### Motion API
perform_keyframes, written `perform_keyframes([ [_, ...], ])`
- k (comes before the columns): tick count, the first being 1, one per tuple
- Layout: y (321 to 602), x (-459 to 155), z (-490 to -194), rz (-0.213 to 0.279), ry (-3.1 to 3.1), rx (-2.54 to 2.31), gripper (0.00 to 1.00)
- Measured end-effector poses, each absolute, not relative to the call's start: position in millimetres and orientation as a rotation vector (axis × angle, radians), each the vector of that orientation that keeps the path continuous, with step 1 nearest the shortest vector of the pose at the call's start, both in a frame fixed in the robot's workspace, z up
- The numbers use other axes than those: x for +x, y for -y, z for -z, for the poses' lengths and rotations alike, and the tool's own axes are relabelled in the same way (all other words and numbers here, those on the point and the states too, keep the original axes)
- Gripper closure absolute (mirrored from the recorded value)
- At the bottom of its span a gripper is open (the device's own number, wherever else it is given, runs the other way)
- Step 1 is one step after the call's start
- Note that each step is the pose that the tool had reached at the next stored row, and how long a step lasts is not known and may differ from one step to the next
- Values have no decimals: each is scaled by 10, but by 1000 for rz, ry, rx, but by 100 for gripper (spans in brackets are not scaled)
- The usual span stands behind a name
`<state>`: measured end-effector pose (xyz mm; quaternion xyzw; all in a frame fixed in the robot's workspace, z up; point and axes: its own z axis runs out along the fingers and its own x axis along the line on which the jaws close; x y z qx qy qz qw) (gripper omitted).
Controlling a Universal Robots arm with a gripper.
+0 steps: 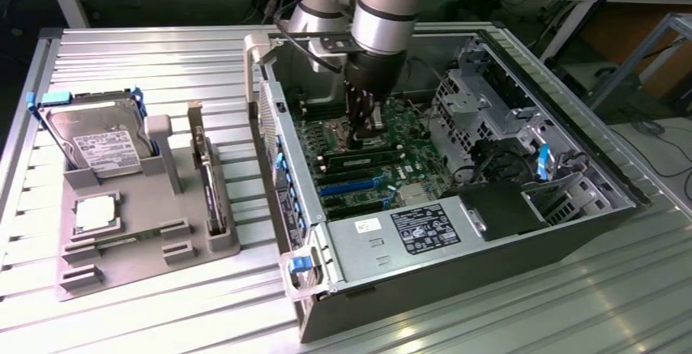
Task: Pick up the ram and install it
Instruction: 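Insert the ram into the slot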
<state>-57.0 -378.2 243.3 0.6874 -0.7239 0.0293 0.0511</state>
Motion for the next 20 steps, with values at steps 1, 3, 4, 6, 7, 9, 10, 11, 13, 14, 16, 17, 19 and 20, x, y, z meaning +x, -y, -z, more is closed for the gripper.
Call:
perform_keyframes([
  [1,3782,-612,-2433,-91,2202,2092,89],
  [3,3783,-738,-2433,-95,2199,2090,89],
  [4,3787,-787,-2433,-97,2197,2090,89],
  [6,3837,-850,-2433,-100,2194,2092,89],
  [7,3865,-878,-2433,-100,2194,2092,89],
  [9,3865,-878,-2418,-100,2194,2092,89],
  [10,3867,-879,-2400,-100,2194,2092,89],
  [11,3868,-879,-2385,-100,2194,2092,89],
  [13,3878,-879,-2324,-101,2194,2092,89],
  [14,3883,-879,-2303,-101,2194,2092,89],
  [16,3883,-878,-2290,-101,2194,2092,89],
  [17,3884,-879,-2276,-101,2193,2091,89],
  [19,3885,-879,-2265,-101,2193,2091,89],
  [20,3882,-878,-2263,-101,2194,2092,89],
])
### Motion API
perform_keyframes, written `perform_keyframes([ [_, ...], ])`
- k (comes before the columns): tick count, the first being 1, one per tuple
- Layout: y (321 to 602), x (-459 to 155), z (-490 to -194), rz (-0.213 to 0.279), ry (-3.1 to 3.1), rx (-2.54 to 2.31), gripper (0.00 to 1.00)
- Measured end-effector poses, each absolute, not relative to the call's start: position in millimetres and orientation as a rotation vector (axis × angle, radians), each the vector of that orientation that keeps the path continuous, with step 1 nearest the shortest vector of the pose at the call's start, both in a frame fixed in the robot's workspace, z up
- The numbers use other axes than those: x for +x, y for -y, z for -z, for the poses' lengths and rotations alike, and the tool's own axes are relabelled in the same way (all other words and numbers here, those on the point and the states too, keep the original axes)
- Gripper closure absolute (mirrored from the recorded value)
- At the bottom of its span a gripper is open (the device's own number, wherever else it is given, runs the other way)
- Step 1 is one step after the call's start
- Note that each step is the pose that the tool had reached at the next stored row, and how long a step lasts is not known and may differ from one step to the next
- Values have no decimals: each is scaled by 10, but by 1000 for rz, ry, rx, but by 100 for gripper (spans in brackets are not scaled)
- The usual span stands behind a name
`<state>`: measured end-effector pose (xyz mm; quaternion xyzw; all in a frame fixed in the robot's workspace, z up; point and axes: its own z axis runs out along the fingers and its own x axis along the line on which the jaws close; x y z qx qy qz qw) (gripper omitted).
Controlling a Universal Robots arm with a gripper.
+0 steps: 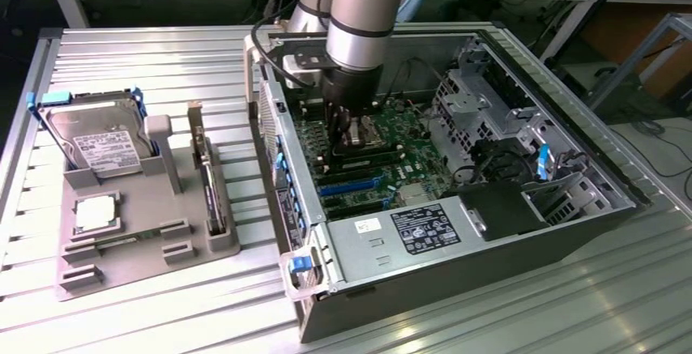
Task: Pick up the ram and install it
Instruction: 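Insert the ram into the slot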
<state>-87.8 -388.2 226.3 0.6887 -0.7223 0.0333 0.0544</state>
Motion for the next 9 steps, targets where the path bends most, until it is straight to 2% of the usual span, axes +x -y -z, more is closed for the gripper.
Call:
perform_keyframes([
  [7,3873,-875,-2613,-87,2189,2078,89],
  [9,3869,-701,-2737,-74,2186,2077,89],
])
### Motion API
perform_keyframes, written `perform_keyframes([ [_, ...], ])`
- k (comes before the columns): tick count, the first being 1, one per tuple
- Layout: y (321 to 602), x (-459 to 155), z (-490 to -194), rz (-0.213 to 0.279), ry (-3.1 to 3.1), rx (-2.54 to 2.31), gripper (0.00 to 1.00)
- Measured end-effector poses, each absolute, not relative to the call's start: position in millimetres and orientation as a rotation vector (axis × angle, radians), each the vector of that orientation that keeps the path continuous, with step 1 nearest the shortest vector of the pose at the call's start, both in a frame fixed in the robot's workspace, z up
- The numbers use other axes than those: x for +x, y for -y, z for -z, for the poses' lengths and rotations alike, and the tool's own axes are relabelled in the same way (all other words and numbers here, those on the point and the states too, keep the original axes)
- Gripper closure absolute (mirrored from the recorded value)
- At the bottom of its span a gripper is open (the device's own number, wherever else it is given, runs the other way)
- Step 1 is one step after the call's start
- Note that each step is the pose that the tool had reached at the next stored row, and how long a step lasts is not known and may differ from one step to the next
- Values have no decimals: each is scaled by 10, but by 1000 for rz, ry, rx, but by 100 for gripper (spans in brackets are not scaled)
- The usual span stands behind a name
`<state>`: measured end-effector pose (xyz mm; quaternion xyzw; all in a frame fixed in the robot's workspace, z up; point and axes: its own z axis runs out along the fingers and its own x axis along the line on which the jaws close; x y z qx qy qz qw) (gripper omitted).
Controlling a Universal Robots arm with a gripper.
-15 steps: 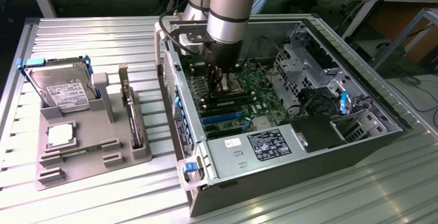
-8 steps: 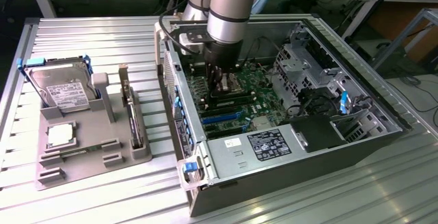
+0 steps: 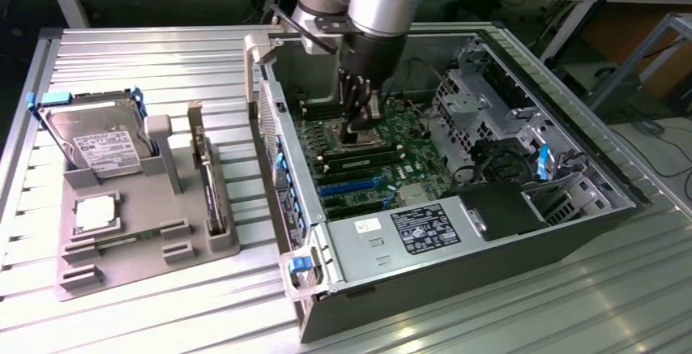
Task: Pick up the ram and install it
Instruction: 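Insert the ram into the slot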
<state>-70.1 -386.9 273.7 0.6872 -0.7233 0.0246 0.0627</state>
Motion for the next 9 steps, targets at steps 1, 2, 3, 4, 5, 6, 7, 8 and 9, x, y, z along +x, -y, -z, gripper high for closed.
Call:
perform_keyframes([
  [1,3878,-631,-2746,-68,2189,2080,89],
  [2,3884,-575,-2748,-65,2190,2082,89],
  [3,3890,-522,-2748,-66,2191,2082,89],
  [4,3903,-429,-2750,-67,2192,2083,89],
  [5,3913,-356,-2752,-64,2198,2089,89],
  [6,3919,-301,-2753,-62,2204,2095,89],
  [7,3925,-242,-2755,-61,2210,2101,89],
  [8,3929,-198,-2755,-61,2214,2104,89],
  [9,3932,-163,-2754,-62,2216,2107,89],
])
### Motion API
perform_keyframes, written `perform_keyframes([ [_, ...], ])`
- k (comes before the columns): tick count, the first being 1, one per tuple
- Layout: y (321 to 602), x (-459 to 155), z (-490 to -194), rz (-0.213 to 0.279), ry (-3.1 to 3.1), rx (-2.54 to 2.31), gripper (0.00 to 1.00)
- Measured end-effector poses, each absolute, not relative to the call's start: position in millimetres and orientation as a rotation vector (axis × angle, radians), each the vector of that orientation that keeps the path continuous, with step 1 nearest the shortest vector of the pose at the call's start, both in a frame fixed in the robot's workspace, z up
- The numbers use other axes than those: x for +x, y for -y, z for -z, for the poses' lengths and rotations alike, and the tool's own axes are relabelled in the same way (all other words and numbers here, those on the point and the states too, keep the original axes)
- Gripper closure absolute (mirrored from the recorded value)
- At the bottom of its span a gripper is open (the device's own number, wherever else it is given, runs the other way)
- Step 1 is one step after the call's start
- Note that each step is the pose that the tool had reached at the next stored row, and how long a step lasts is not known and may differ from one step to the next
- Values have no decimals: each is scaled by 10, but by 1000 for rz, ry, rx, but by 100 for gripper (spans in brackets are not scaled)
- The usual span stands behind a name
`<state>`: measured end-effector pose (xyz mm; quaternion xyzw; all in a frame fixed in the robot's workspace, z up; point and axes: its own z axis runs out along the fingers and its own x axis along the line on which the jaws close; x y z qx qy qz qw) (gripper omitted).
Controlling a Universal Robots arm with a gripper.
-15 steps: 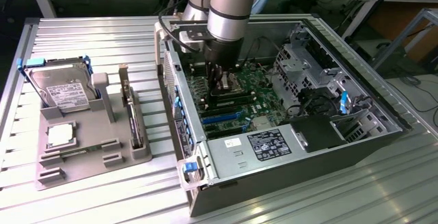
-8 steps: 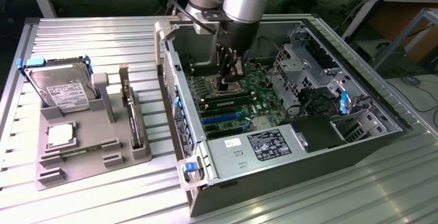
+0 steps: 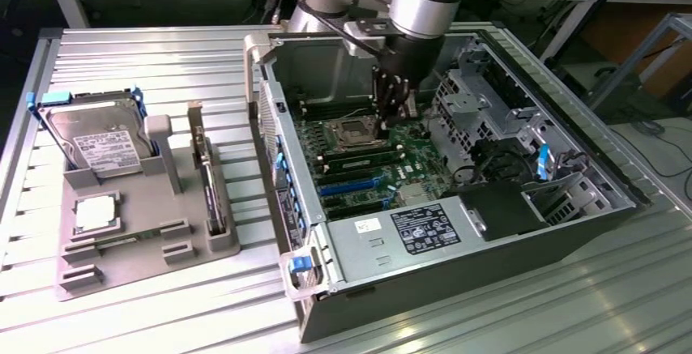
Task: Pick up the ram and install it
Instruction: 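Insert the ram into the slot, then press down the ram until it locks into place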
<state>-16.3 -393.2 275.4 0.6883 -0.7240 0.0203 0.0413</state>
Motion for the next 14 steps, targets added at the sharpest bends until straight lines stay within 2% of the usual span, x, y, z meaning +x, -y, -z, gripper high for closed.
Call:
perform_keyframes([
  [3,3948,66,-2776,-51,2229,2119,89],
  [8,3948,98,-3179,-50,2229,2117,89],
  [14,3948,99,-3198,-50,2230,2116,89],
])
